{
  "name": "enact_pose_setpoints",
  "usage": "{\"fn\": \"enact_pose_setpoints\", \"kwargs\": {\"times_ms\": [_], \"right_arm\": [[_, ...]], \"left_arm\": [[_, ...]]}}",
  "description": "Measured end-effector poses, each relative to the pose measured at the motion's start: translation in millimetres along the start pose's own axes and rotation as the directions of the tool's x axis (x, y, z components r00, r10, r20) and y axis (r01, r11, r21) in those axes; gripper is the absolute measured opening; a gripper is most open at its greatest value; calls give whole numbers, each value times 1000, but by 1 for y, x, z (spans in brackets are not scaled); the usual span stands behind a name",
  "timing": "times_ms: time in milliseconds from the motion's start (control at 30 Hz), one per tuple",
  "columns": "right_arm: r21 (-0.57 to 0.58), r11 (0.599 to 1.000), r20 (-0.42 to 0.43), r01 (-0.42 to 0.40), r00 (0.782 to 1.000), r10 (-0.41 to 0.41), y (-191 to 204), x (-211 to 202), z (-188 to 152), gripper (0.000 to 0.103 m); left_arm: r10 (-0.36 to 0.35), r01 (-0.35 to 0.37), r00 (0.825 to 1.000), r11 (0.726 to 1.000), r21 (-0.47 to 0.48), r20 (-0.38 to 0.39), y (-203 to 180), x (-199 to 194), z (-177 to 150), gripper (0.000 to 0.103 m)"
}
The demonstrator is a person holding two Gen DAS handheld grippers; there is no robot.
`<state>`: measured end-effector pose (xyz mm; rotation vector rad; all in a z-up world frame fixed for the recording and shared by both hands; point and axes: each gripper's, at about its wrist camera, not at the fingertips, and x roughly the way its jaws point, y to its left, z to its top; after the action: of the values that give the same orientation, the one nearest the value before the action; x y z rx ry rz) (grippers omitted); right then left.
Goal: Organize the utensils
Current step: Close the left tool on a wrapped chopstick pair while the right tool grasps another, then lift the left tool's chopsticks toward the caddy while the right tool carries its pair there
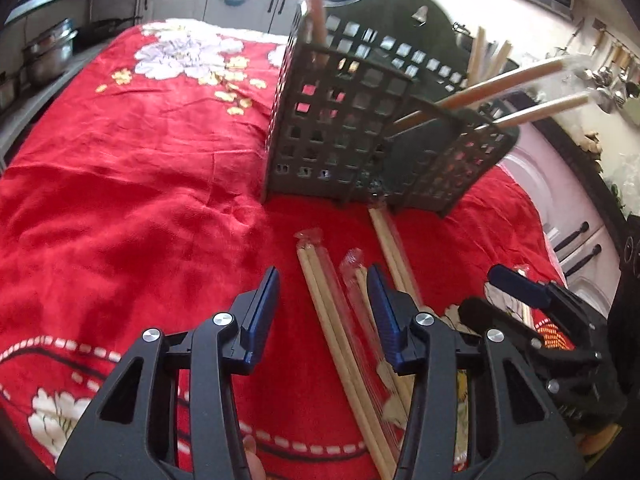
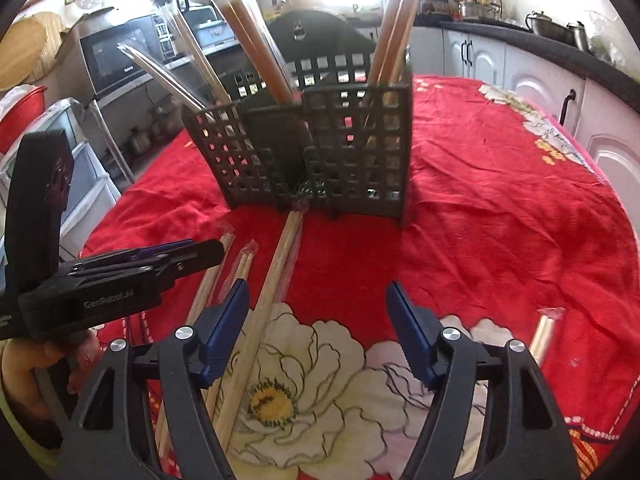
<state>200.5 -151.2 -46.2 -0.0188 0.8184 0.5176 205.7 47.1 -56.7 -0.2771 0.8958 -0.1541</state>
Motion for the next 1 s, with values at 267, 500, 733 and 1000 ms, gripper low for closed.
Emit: {"fn": "enact_pose_setpoints", "kwargs": {"times_ms": [267, 500, 733, 1000], "right_arm": [[30, 1000, -50, -5, 999, 6, 2, 25, 13, 62], [39, 999, -66, 6, 998, -4, 6, 41, 24, 58], [11, 999, -89, 35, 995, -34, 21, 60, 32, 53], [-15, 998, -107, 63, 992, -65, 29, 72, 39, 41]], "left_arm": [[-2, 0, 999, 999, -46, -42, 10, 19, 16, 25], [-18, 14, 998, 996, -86, -53, 22, 25, 23, 8], [-57, 53, 998, 991, -122, -29, 32, 12, 21, 5], [-94, 98, 995, 988, -116, 43, 30, -17, 24, 4]]}}
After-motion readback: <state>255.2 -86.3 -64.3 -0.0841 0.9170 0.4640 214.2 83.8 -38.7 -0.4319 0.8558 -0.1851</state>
